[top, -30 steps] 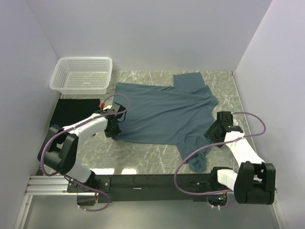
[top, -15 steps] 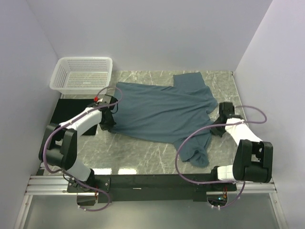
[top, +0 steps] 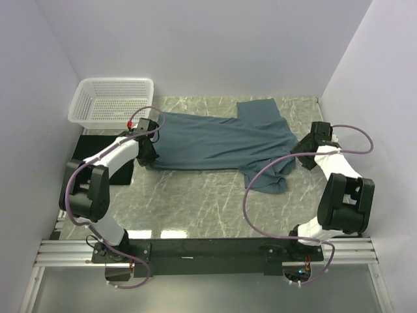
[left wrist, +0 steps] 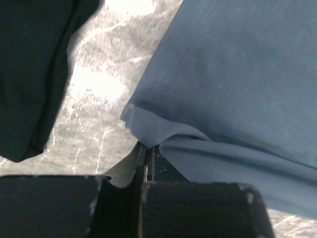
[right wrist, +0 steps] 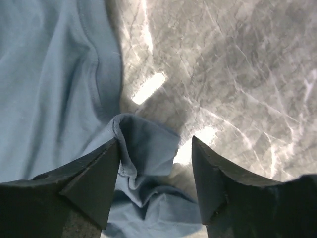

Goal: Fold and stack the t-shirts
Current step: Flatten the tshirt out

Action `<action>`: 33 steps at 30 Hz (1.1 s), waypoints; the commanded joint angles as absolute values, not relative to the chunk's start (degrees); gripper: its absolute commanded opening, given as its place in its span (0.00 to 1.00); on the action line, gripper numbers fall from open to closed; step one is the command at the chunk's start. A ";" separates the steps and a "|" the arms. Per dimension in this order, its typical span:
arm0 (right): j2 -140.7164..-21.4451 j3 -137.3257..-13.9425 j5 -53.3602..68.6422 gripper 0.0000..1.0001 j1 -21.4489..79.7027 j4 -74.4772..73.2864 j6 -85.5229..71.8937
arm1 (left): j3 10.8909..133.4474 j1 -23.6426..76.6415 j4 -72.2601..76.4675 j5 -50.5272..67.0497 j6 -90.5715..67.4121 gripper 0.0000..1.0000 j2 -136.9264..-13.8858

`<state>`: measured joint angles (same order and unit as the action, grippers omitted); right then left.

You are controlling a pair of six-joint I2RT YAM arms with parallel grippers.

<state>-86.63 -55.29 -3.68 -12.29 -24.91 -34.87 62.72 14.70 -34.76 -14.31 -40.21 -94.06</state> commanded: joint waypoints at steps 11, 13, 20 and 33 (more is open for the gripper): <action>-67.33 -39.21 -0.18 0.62 -10.20 -25.22 -32.69 | 65.83 14.06 -33.93 -15.38 -38.15 0.01 -92.64; -65.05 -37.45 -2.81 0.62 -10.28 -25.75 -33.66 | 65.48 14.06 -33.84 -15.21 -38.23 0.01 -91.67; -64.86 -34.98 -0.53 0.63 -10.20 -22.86 -33.49 | 64.16 14.06 -33.93 -17.05 -37.97 0.01 -90.18; -69.96 -33.32 6.93 0.64 -10.20 -20.04 -34.45 | 63.81 14.06 -34.45 -19.07 -37.88 0.01 -91.32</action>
